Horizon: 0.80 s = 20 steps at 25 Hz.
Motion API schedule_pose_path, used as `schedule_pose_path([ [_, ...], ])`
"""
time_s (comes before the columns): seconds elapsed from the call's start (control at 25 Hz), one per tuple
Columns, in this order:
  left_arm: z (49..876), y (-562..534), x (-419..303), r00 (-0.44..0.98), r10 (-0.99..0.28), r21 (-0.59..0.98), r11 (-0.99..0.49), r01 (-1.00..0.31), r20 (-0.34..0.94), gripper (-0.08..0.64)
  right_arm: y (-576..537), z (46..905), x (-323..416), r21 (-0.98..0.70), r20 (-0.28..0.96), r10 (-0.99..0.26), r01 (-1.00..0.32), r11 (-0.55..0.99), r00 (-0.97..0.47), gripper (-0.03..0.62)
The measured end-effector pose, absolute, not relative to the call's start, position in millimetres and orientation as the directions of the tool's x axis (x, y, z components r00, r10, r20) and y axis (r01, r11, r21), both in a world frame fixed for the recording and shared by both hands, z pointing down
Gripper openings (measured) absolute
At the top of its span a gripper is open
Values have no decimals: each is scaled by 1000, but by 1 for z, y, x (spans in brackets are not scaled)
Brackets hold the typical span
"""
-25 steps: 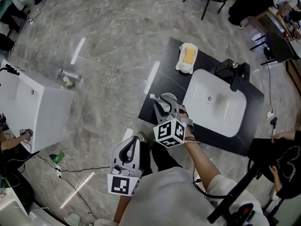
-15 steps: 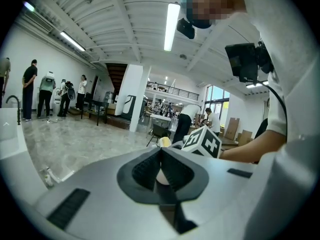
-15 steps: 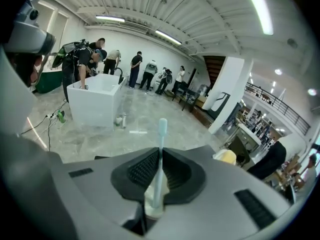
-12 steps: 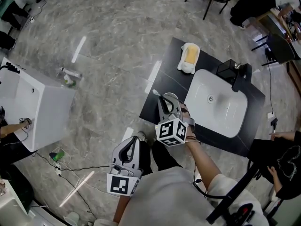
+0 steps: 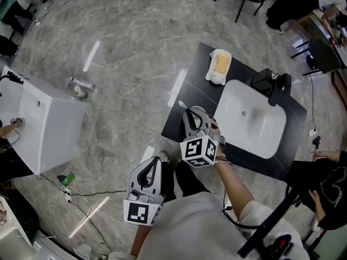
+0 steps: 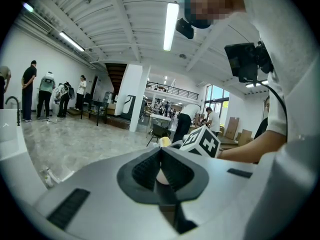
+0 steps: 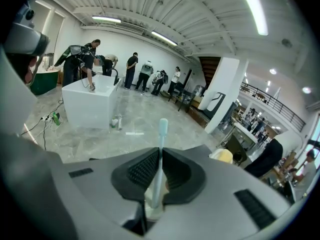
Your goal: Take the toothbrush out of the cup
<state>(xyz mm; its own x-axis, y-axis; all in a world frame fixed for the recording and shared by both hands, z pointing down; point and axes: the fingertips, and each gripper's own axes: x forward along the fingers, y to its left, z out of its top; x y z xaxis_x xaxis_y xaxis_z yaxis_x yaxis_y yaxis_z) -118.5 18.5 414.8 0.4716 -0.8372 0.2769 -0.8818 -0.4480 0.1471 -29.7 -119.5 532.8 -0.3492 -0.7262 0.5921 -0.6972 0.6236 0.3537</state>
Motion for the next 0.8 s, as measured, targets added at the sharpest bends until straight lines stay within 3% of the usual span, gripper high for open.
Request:
schedule_pose_path([
  [0.8,414,23,-122,466,-839,150,-441,-885,281,3,-127,538,-24,283,621,-704,-740,610,-344,26],
])
